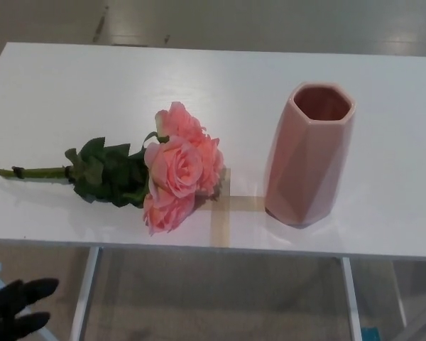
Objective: Use the left hand to pick up the rose and then lift and insert it into the pink vase.
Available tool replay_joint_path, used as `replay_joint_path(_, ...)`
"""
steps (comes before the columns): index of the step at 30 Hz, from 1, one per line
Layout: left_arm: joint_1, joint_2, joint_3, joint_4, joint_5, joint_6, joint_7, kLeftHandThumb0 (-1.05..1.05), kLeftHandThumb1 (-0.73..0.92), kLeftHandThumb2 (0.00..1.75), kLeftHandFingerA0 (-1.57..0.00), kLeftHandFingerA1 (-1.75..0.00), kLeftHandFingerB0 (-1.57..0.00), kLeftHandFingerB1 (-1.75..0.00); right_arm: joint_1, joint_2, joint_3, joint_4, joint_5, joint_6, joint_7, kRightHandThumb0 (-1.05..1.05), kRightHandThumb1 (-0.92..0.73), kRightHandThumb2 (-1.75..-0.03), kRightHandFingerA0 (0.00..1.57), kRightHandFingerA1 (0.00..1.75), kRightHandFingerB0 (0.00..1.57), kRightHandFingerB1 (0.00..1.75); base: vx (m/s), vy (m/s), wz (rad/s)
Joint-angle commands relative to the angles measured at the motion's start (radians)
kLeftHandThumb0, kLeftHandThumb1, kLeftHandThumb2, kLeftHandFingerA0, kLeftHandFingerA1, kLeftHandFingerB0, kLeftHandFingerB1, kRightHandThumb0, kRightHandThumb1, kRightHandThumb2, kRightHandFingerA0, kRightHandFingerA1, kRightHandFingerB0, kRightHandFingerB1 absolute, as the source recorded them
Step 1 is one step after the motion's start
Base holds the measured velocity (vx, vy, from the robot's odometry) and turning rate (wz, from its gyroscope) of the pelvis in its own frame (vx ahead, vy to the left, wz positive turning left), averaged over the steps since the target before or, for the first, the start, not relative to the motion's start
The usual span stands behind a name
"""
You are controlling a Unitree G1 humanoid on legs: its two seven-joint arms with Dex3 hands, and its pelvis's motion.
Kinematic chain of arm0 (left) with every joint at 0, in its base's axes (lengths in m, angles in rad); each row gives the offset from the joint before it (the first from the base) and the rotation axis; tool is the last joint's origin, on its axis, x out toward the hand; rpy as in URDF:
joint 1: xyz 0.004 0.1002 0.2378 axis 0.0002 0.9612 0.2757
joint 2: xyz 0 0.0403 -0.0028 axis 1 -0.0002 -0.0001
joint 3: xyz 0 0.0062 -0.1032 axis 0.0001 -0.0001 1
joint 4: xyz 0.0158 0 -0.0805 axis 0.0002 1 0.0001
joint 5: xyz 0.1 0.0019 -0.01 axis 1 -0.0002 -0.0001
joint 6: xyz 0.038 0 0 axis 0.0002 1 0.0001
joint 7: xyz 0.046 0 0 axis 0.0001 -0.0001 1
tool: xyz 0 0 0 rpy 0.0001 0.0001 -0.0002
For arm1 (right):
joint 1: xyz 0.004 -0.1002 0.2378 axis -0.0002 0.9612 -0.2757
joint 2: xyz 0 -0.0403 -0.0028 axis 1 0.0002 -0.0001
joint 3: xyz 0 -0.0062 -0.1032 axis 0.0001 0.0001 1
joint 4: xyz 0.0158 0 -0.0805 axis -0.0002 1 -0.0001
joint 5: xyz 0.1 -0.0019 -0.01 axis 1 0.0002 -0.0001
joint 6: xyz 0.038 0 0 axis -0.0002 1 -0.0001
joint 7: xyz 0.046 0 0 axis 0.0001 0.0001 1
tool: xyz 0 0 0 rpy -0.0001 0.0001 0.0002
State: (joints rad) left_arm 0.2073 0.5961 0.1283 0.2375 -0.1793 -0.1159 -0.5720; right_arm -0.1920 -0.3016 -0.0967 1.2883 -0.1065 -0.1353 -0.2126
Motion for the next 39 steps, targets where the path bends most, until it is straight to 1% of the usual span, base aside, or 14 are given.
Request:
replay_joint_path(1, 0.213, 0.308, 0.060, -0.825, -0.628, 0.209, -0.534, -0.31, 0.34, 0.89, -0.04, -0.51, 0.00, -0.48, 0.012, -0.011, -0.005, 0.012, -0.002, -0.010, -0.020, -0.25, -0.66, -0.59, 0.74, 0.45, 0.53, 0.39, 0.00, 0.000, 0.00)
replay_joint_path(15, 0.212, 0.339, 0.336, -1.043, -0.932, 0.229, -0.397, -0.35, 0.32, 0.90, -0.05, -0.51, 0.00, -0.47, 0.009, -0.013, -0.006, 0.009, -0.001, -0.007, -0.019, -0.25, -0.66, -0.59, 0.72, 0.44, 0.53, 0.38, 0.00, 0.000, 0.00)
replay_joint_path(16, 0.206, 0.327, 0.340, -1.053, -0.934, 0.220, -0.358, -0.56, 0.50, 0.55, -0.20, -0.41, -0.17, -0.31, 0.010, -0.012, -0.008, 0.008, 0.001, -0.009, -0.018, -0.25, -0.66, -0.59, 0.72, 0.44, 0.53, 0.39, 0.00, 0.000, 0.00)
replay_joint_path(19, 0.132, 0.268, 0.287, -1.046, -0.877, 0.193, -0.216, -0.47, 0.46, 0.53, -0.20, -0.41, -0.21, -0.33, 0.011, -0.011, -0.005, 0.008, -0.001, -0.010, -0.019, -0.25, -0.65, -0.59, 0.70, 0.44, 0.53, 0.39, 0.00, 0.000, 0.00)
replay_joint_path(20, 0.107, 0.251, 0.267, -1.036, -0.853, 0.189, -0.189, -0.47, 0.46, 0.53, -0.20, -0.41, -0.21, -0.33, 0.011, -0.011, -0.005, 0.008, -0.001, -0.011, -0.018, -0.25, -0.65, -0.59, 0.70, 0.44, 0.53, 0.39, 0.00, 0.000, 0.00)
replay_joint_path(21, 0.004, 0.166, 0.189, -0.985, -0.686, 0.170, -0.080, -0.24, 0.29, 0.84, -0.09, -0.52, -0.07, -0.49, 0.010, -0.012, -0.008, 0.009, 0.002, -0.010, -0.014, -0.25, -0.65, -0.59, 0.70, 0.44, 0.53, 0.39, 0.00, 0.000, 0.00)
replay_joint_path(24, -0.092, 0.113, 0.148, -0.939, -0.512, 0.171, -0.002, -0.20, 0.26, 0.82, -0.08, -0.52, -0.06, -0.48, 0.009, -0.013, -0.011, 0.010, 0.005, -0.009, -0.011, -0.24, -0.66, -0.60, 0.71, 0.44, 0.53, 0.39, 0.00, 0.000, 0.00)
replay_joint_path(25, -0.145, 0.089, 0.124, -0.914, -0.387, 0.174, 0.038, -0.37, 0.37, 0.57, -0.15, -0.35, -0.20, -0.33, 0.011, -0.013, -0.013, 0.010, 0.006, -0.012, -0.008, -0.24, -0.66, -0.60, 0.72, 0.44, 0.53, 0.39, 0.00, 0.000, 0.00)
replay_joint_path(27, -0.250, 0.065, 0.056, -0.837, -0.116, 0.165, 0.111, -0.44, 0.36, 0.59, -0.13, -0.35, -0.19, -0.33, 0.012, -0.014, -0.011, 0.011, 0.004, -0.013, -0.007, -0.24, -0.66, -0.59, 0.73, 0.45, 0.53, 0.39, 0.00, 0.000, 0.00)
replay_joint_path(28, -0.297, 0.062, 0.020, -0.793, -0.019, 0.162, 0.138, -0.26, 0.21, 0.80, -0.02, -0.49, -0.01, -0.45, 0.011, -0.013, -0.011, 0.011, 0.004, -0.012, -0.007, -0.24, -0.65, -0.59, 0.73, 0.45, 0.53, 0.39, 0.00, 0.000, 0.00)
replay_joint_path(30, -0.367, 0.063, -0.041, -0.721, 0.070, 0.198, 0.168, -0.29, 0.19, 0.80, -0.01, -0.49, 0.00, -0.46, 0.009, -0.012, -0.014, 0.010, 0.007, -0.010, -0.003, -0.25, -0.65, -0.59, 0.73, 0.45, 0.54, 0.39, 0.00, 0.000, 0.00)
replay_joint_path(31, -0.410, 0.057, -0.072, -0.672, 0.098, 0.219, 0.181, -0.58, 0.37, 0.69, -0.06, -0.22, -0.11, -0.34, 0.009, -0.012, -0.015, 0.010, 0.009, -0.011, 0.000, -0.24, -0.66, -0.59, 0.73, 0.45, 0.54, 0.39, 0.00, 0.000, 0.00)
replay_joint_path(36, -0.602, 0.060, -0.207, -0.465, 0.251, 0.313, 0.225, -0.60, 0.43, 0.55, 0.00, -0.17, -0.07, -0.25, 0.009, -0.013, -0.014, 0.007, 0.008, -0.010, 0.002, -0.24, -0.65, -0.60, 0.72, 0.44, 0.54, 0.39, 0.00, 0.000, 0.00)
replay_joint_path(39, -0.663, 0.064, -0.256, -0.399, 0.302, 0.342, 0.234, -0.62, 0.40, 0.74, 0.00, 0.00, -0.07, -0.18, 0.005, -0.015, -0.014, 0.007, 0.008, -0.008, 0.002, -0.24, -0.65, -0.59, 0.72, 0.44, 0.55, 0.39, 0.00, 0.000, 0.00)
